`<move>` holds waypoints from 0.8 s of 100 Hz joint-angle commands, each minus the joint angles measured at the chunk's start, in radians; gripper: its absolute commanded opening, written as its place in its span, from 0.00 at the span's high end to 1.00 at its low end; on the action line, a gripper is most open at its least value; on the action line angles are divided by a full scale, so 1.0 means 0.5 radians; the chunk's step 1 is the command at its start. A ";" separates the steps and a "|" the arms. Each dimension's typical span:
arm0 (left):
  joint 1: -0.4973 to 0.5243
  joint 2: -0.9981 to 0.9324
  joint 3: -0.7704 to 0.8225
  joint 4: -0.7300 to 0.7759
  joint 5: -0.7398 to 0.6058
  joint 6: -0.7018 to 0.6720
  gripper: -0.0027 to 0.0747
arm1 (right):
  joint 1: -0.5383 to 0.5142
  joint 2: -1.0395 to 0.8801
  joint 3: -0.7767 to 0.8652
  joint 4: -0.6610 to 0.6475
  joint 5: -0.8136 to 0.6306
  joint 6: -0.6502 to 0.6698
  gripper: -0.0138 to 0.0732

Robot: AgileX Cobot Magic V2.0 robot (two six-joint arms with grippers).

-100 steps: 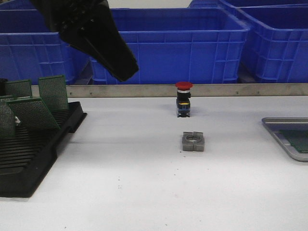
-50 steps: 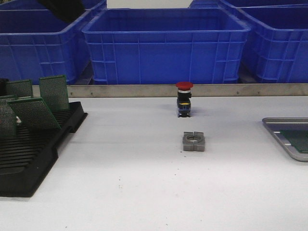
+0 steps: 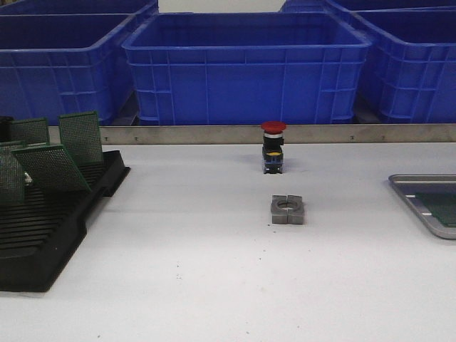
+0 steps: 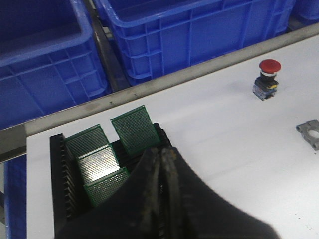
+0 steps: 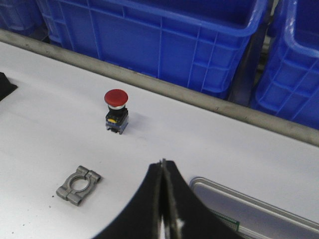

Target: Place circuit board on tray

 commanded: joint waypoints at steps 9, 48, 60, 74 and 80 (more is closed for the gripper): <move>0.009 -0.319 0.196 -0.167 -0.361 -0.023 0.99 | 0.047 -0.413 0.187 0.053 -0.425 -0.040 0.91; 0.009 -0.907 0.656 -0.297 -0.639 -0.023 0.99 | 0.047 -1.275 0.617 0.053 -0.425 -0.040 0.91; 0.009 -1.051 0.740 -0.300 -0.635 -0.023 0.99 | 0.047 -1.463 0.717 0.053 -0.358 -0.040 0.91; 0.009 -1.171 0.804 -0.300 -0.635 -0.015 0.99 | 0.047 -1.585 0.793 0.053 -0.348 -0.040 0.91; 0.009 -1.192 0.818 -0.300 -0.635 -0.015 0.99 | 0.047 -1.602 0.796 0.053 -0.346 -0.040 0.91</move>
